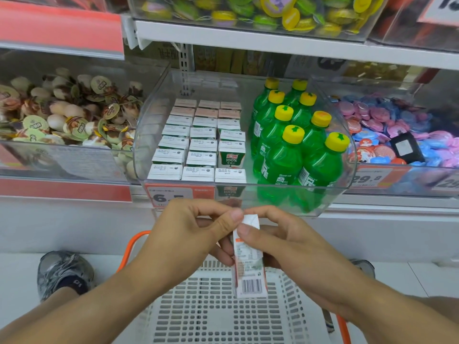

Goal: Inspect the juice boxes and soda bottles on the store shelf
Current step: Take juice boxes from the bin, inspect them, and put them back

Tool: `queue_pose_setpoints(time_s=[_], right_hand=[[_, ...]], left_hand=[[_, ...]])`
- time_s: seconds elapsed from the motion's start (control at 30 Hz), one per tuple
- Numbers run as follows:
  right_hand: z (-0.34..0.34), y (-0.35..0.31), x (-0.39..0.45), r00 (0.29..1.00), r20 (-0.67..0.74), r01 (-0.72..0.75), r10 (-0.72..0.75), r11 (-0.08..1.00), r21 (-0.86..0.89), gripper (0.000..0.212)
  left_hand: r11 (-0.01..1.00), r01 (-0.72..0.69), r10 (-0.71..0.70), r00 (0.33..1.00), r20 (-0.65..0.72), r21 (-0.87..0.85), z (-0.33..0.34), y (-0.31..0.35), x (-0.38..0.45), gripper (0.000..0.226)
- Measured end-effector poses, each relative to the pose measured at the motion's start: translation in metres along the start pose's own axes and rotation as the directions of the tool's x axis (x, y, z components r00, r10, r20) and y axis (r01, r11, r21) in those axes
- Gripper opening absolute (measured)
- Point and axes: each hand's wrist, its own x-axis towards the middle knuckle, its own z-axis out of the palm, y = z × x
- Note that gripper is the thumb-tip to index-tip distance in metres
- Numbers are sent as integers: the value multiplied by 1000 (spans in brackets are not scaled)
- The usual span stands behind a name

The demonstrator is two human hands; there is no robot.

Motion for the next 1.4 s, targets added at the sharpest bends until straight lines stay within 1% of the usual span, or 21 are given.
queue_pose_setpoints(time_s=[0.1, 0.13, 0.23, 0.33, 0.47, 0.57, 0.63, 0.7, 0.77, 0.87, 0.97, 1.07, 1.13, 1.2, 1.3, 1.4], right_hand=[[2, 0, -1, 998, 66, 13, -12, 1000, -6, 33], [1, 1, -2, 995, 99, 16, -15, 1000, -17, 37], [1, 5, -2, 981, 192, 41, -37, 999, -17, 59], [1, 5, -3, 975, 207, 92, -80, 995, -48, 72], [1, 1, -2, 975, 182, 138, -124, 988, -64, 71], [1, -4, -3, 985, 99, 153, -143, 982, -111, 74], [0, -6, -4, 988, 41, 155, -152, 982, -108, 74], [0, -8, -4, 987, -6, 162, -163, 984, -79, 66], [-2, -9, -2, 981, -59, 180, -183, 982, -54, 53], [-8, -11, 0, 964, -138, 217, -226, 973, -76, 35], [-9, -12, 2, 952, -170, 245, -254, 967, -73, 30], [-9, -10, 2, 953, -157, 249, -260, 965, -88, 34], [-11, -8, 2, 958, -122, 247, -259, 963, -107, 42], [-12, -8, 0, 963, -73, 252, -258, 964, -90, 50], [-13, -9, -1, 965, -34, 257, -259, 965, -47, 58], [-13, -8, 0, 957, -28, 284, -289, 952, -112, 67]], left_hand=[[1000, -3, 3, 1000, -29, 0, -1, 1, 0, 21], [1000, -7, 7, 999, -34, 7, -2, 1, 1, 22], [1000, -12, 12, 1000, -25, 24, -6, 3, 3, 26], [1000, -10, 10, 1000, -2, 20, -10, 4, 5, 24], [1000, -25, 25, 1000, -13, 19, -11, 2, 6, 21], [999, -46, 46, 999, -22, 20, -9, 1, 7, 22], [999, -47, 47, 999, -10, 10, -8, 0, 7, 30], [999, -45, 45, 999, 19, -2, -8, 1, 7, 34], [998, -49, 50, 998, 32, -24, -10, 2, 8, 33], [997, -65, 66, 997, 30, -42, -10, 2, 9, 32], [995, -82, 84, 996, 31, -61, -7, 2, 10, 29], [994, -91, 91, 996, -10, -66, -4, 0, 10, 29], [994, -95, 92, 995, -41, -61, -4, -2, 10, 31], [994, -94, 91, 994, -52, -61, -4, -2, 10, 32], [992, -94, 88, 994, -71, -80, -6, -1, 11, 24], [992, -101, 93, 991, -92, -79, -8, -1, 11, 19]])
